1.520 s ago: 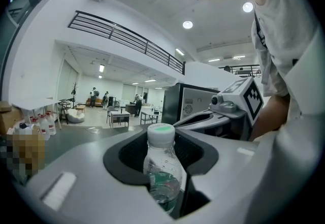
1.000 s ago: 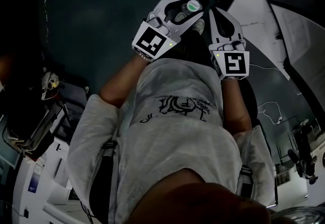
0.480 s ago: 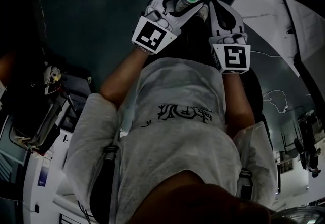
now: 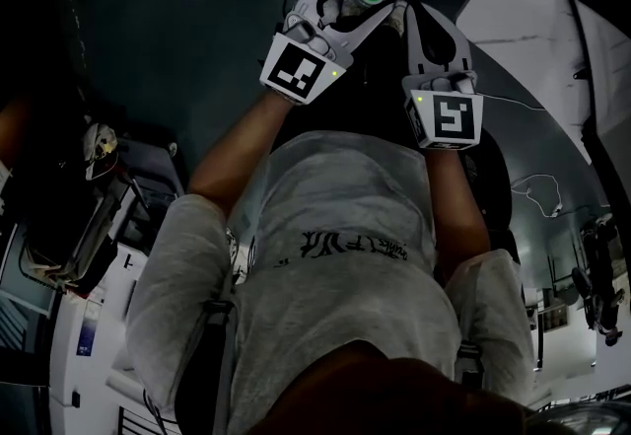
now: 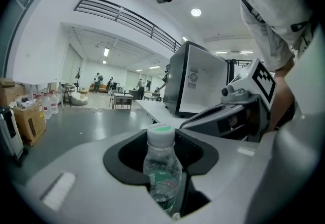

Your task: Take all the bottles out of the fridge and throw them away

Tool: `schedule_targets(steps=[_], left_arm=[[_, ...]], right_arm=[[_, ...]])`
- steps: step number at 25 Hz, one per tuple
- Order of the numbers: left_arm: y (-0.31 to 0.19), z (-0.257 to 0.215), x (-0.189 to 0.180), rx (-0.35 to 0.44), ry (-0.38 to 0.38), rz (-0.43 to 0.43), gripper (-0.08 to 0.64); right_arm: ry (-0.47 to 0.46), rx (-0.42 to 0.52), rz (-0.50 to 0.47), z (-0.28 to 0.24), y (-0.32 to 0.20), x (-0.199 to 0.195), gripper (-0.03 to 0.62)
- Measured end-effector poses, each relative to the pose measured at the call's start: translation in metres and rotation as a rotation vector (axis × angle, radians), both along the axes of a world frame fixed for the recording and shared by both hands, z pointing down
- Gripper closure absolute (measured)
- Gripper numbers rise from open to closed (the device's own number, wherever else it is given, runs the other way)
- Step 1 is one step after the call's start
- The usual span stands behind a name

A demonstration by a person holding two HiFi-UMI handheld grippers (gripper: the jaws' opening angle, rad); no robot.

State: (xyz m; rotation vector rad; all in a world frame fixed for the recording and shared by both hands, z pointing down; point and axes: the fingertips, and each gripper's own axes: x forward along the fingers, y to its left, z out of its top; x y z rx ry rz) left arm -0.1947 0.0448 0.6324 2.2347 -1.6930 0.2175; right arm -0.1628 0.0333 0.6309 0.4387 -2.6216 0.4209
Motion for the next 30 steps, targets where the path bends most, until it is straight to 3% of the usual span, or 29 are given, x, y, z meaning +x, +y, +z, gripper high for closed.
schedule_targets(steps=[22,30], left_arm=[[-0.017,0.145,0.01,-0.043,0.003,-0.002,0.4],[-0.024,0.188,0.011,-0.058,-0.021,0.004,0.399]], right_arm=[[0.083,0.062,0.057,0.133,-0.007,0.01,0.583],[0.089,0.036,0.12,0.167,-0.016,0.015,0.583]])
